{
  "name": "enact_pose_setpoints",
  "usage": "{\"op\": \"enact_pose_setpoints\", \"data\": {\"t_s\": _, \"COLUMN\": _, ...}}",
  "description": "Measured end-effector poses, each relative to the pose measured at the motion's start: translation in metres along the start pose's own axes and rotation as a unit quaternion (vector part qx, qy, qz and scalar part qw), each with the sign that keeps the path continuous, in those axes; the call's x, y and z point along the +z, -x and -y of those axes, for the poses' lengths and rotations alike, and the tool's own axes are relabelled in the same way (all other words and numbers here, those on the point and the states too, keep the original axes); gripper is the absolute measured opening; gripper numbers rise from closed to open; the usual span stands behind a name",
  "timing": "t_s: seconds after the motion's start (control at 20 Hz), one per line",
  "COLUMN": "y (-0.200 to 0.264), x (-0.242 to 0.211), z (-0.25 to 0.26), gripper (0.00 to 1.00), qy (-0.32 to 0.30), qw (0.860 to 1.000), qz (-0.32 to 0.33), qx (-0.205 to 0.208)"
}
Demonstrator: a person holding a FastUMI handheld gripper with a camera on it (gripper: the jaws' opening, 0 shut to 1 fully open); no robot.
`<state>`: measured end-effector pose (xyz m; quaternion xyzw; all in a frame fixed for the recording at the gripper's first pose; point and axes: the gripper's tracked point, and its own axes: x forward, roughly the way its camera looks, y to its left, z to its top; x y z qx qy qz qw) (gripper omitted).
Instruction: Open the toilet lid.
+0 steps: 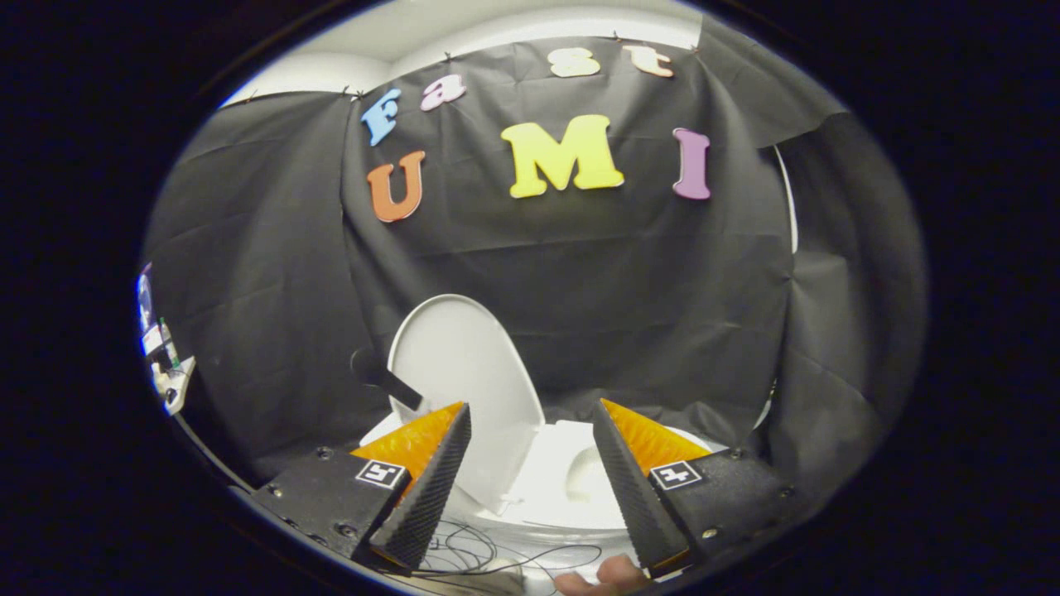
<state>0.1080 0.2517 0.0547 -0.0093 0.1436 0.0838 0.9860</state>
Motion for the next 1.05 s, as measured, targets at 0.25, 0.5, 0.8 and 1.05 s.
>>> {"op": "enact_pose_setpoints", "data": {"t_s": 0.25, "y": 0.033, "x": -0.004, "z": 0.052, "gripper": 0.94, "qy": -0.006, "qw": 0.999, "qz": 0.030, "qx": -0.030}}
{"op": "enact_pose_setpoints", "data": {"t_s": 0.5, "y": 0.060, "x": -0.004, "z": 0.087, "gripper": 0.95, "qy": -0.007, "qw": 0.997, "qz": 0.055, "qx": -0.047}}
{"op": "enact_pose_setpoints", "data": {"t_s": 0.8, "y": 0.086, "x": -0.022, "z": 0.116, "gripper": 0.95, "qy": -0.012, "qw": 0.996, "qz": 0.072, "qx": -0.058}}
{"op": "enact_pose_setpoints", "data": {"t_s": 1.05, "y": 0.108, "x": -0.033, "z": 0.133, "gripper": 0.95, "qy": 0.008, "qw": 0.993, "qz": 0.111, "qx": -0.046}}
